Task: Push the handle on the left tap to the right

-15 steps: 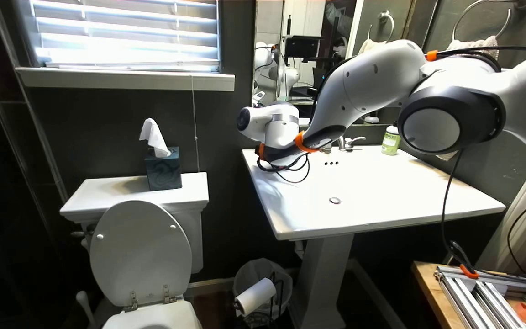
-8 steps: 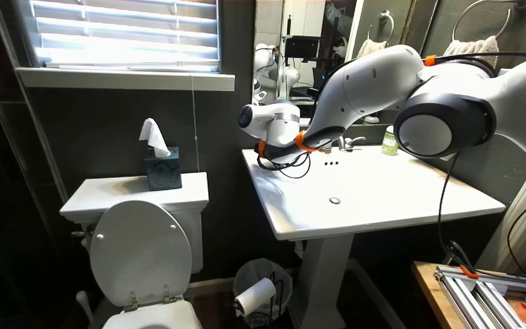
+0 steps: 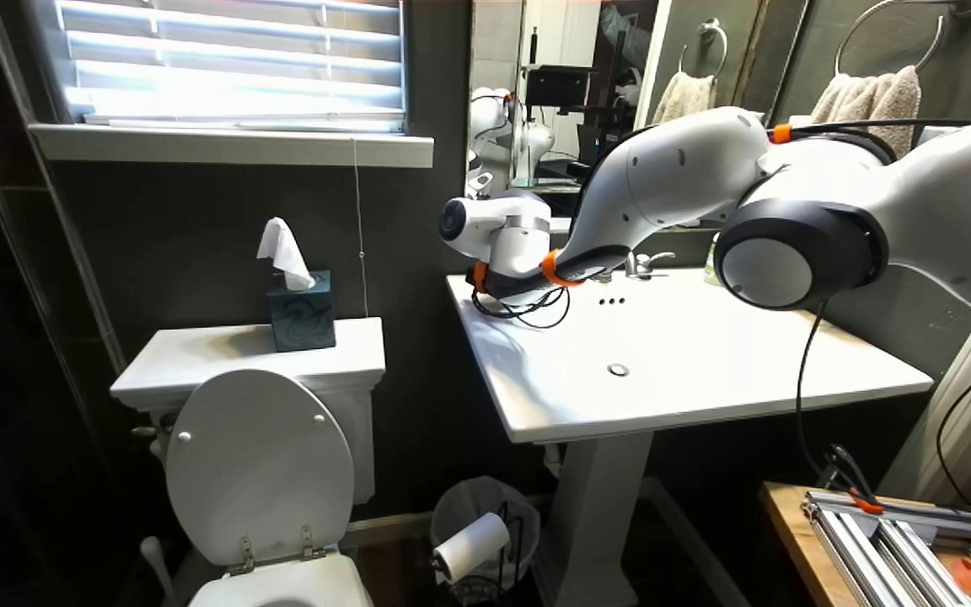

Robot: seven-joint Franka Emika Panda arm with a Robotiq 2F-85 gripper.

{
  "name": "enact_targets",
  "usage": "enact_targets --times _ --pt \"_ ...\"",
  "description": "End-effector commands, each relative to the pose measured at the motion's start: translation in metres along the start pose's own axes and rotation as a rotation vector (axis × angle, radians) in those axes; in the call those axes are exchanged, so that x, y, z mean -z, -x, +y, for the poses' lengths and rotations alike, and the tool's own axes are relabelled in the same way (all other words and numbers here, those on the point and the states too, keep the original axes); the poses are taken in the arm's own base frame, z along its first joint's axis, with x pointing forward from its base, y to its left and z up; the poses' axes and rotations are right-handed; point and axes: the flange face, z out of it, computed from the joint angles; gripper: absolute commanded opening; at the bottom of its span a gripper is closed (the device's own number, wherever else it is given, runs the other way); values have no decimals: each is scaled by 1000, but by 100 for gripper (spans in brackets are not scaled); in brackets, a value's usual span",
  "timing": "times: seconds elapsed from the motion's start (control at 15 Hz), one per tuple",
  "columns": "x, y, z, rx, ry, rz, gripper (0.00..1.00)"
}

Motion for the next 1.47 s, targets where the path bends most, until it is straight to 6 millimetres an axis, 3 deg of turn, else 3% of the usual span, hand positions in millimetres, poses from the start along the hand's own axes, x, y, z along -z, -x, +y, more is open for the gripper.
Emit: enact_targets --times 0.0,0.67,1.4 --pt "-7 -2 -10 6 -24 26 100" --pt "-32 -8 -2 17 44 35 100" --pt "-21 -24 13 69 122 81 100"
